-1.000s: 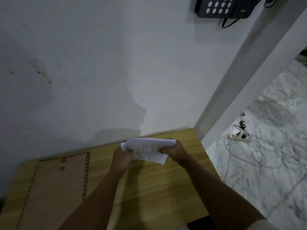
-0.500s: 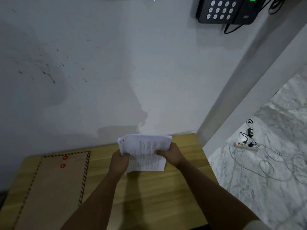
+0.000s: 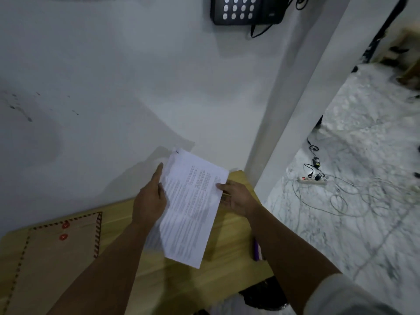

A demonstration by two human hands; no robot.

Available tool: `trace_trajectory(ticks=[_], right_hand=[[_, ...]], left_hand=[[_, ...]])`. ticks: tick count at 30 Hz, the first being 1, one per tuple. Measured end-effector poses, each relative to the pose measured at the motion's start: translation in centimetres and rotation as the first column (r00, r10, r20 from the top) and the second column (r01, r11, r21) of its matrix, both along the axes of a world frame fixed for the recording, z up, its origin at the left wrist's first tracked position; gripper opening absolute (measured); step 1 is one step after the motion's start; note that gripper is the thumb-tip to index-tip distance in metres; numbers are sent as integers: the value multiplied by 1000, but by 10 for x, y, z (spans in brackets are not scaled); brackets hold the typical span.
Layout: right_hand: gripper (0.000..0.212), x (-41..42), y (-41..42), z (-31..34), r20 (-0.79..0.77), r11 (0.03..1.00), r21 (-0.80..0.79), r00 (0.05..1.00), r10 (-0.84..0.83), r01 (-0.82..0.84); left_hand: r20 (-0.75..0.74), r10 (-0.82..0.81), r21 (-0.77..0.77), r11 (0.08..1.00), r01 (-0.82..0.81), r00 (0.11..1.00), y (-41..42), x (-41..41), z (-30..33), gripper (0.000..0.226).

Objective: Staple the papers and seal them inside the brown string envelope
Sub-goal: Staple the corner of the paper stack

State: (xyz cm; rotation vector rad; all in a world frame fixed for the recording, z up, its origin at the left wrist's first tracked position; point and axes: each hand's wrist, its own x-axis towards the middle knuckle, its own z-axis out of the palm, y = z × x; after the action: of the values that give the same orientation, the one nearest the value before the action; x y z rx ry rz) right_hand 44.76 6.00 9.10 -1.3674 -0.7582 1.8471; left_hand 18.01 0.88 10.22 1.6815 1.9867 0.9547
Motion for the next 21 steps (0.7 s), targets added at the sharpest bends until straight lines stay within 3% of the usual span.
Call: trace_trajectory(ticks=[2,5,9,12,15,18,21], right_hand=[[15,19,-5,-11,84,996,-39,993,-82,85],[10,52,-18,-38,406,994,-36,910,-83,106],[5,92,-59,-75,812,983,-100,558,171,-155],[13,110,-83,-106,880,970,-172,416,230,-173],[26,109,-89,-131,898,976,-182,383,216,-122],[17,100,-88,-141,934,975,-181,289,212,-131],[15,88,-84,-137,923,970,-188,309,229,-157]], left_hand=[[-98,-115,-38,993,111,989,0,0,-6,69],[-177,-282,-175,952,252,943,-3,-5,-24,73],[-176,-379,-338,890,306,908,-17,-7,-43,69],[-175,-419,-401,857,325,891,-30,-6,-52,69],[-148,-438,-443,831,337,887,-39,-10,-61,63],[-143,-451,-460,818,344,881,-47,-15,-67,56],[-148,-486,-461,805,375,861,-54,-19,-66,53]])
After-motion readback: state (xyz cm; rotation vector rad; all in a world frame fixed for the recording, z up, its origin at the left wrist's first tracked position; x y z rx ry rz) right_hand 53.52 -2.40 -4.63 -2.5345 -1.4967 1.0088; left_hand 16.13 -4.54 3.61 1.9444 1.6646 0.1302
